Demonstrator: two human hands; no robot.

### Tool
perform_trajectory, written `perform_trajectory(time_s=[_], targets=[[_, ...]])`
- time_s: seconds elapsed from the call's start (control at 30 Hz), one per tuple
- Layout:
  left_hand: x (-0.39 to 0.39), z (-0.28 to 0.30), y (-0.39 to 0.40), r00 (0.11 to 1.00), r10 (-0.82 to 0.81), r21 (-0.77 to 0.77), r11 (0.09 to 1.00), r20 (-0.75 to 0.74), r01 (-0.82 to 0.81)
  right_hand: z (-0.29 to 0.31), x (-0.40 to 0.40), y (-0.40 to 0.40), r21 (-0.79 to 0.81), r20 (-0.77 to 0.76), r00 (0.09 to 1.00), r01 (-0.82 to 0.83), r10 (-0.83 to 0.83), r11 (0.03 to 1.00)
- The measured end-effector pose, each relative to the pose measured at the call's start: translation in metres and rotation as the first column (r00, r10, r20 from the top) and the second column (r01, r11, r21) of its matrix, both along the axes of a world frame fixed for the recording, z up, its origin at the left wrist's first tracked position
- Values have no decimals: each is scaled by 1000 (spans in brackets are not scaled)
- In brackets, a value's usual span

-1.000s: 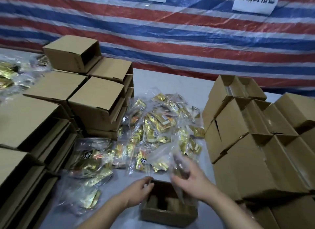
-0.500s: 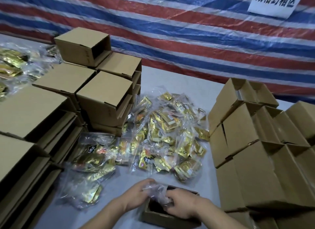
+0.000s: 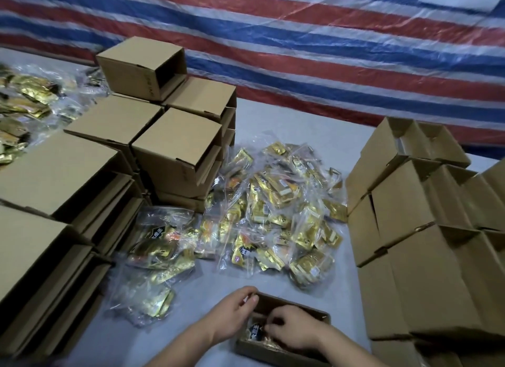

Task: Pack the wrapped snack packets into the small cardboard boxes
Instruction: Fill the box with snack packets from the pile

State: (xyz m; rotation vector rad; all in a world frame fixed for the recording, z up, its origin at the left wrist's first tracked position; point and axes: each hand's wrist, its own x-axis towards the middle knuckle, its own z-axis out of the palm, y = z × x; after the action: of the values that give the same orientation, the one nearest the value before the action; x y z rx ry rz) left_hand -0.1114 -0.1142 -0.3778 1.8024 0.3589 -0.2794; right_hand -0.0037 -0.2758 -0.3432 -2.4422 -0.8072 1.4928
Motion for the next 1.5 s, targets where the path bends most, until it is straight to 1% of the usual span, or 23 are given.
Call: perform_trajectory(time_s=[0.07,0.13,0.17,0.27,0.3,0.37,0.5,0.6,0.77,0.83,0.9,0.97,1.0,1.03,1.07,1.1,1.17,1.23,1.3,1.37,1.43,1.5], targets=[[-1,-1,-1,1000,9,25,1000,-6,-9,3,1,0,-53,-45,999,-11,8,999],[-1,-2,0,1000,14,78,997,-9,-13,-2,-6,3,-126,-88,993,-85,74,988],[-2,-2,-1,1000,11,92,996,-5,-10,-7,-10,5,-130,-84,992,-103,93,986],[-7,0,-4,1000,-22,123,992,14,20,-15,-26,10,-54,-179,979,-105,94,993],[-8,0,-4,1000,-21,131,991,15,19,-16,-28,12,-48,-189,976,-123,112,991],[-10,-1,-5,1000,-2,127,992,20,-1,-16,-29,9,-78,-165,979,-132,118,988],[-9,0,-5,1000,12,92,996,17,-14,-5,-13,-2,-158,-94,995,-7,-8,987],[-8,2,-4,1000,8,93,996,0,-8,4,1,-12,-124,-60,995,77,-85,989],[-9,4,-4,1000,4,121,993,-22,-2,2,-3,-10,-203,-57,997,36,-49,979],[-8,6,-2,999,9,122,993,-47,-3,4,-4,-6,-204,-54,998,30,-42,979],[-4,9,-1,997,14,120,993,-71,-6,14,0,-4,-164,-52,998,21,-30,986],[6,16,2,995,34,131,991,-90,-22,30,11,-6,-75,-46,998,32,-35,997],[14,22,4,995,46,138,990,-93,-33,39,18,-8,-11,-50,996,71,-72,997],[24,27,7,995,55,148,988,-83,-42,48,27,-9,66,-73,987,150,-145,986],[35,34,10,997,57,170,984,-60,-46,57,37,-12,145,-119,962,262,-246,954],[49,41,13,998,58,203,978,-28,-52,64,47,-15,213,-178,918,387,-353,897],[80,56,20,995,85,277,956,44,-94,75,68,-22,315,-248,812,584,-529,748],[115,69,25,984,161,329,928,77,-177,77,89,-27,385,-223,729,675,-647,629],[149,80,30,965,253,366,894,65,-259,75,108,-30,416,-191,663,723,-724,552],[182,87,36,939,345,340,884,-10,-321,71,122,-29,430,-200,612,757,-766,492],[212,90,42,881,447,242,881,-152,-406,68,132,-26,440,-205,589,769,-782,464],[237,88,48,814,516,150,857,-267,-494,66,140,-21,443,-216,576,778,-789,446]])
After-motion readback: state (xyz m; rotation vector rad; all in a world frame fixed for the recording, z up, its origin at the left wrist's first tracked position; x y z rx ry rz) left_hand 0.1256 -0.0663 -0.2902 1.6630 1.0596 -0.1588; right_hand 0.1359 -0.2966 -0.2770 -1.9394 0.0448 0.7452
